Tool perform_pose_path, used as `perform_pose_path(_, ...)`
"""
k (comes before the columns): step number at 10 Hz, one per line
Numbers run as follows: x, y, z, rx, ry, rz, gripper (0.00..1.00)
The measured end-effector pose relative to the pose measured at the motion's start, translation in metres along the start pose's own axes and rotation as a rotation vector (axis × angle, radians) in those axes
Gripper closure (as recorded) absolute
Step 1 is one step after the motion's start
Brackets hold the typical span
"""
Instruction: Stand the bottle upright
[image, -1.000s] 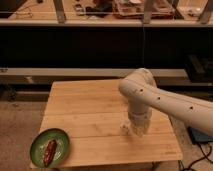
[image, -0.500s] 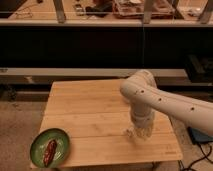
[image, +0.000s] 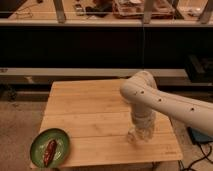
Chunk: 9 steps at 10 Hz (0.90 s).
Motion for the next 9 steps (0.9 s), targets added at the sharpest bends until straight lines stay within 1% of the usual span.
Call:
perform_pose_path(3, -0.003, -0.002, 0.001, -0.002, -0.003, -0.002, 0.78)
perform_pose_path(4, -0.003, -0.007, 0.000, 0.011, 0.007, 0.014, 0.78)
perform_pose_path(6, 0.006, -0.021, -0.008, 0.097, 0.054, 0.074, 0.78)
perform_pose_path(7, 0.015, -0.036, -0.019, 0.176, 0.088, 0.103, 0.78)
perform_pose_path(8, 0.019, -0.041, -0.023, 0.205, 0.095, 0.109, 0.78)
perform_pose_path(9, 0.019, -0.046, -0.026, 0.239, 0.091, 0.117, 0.78)
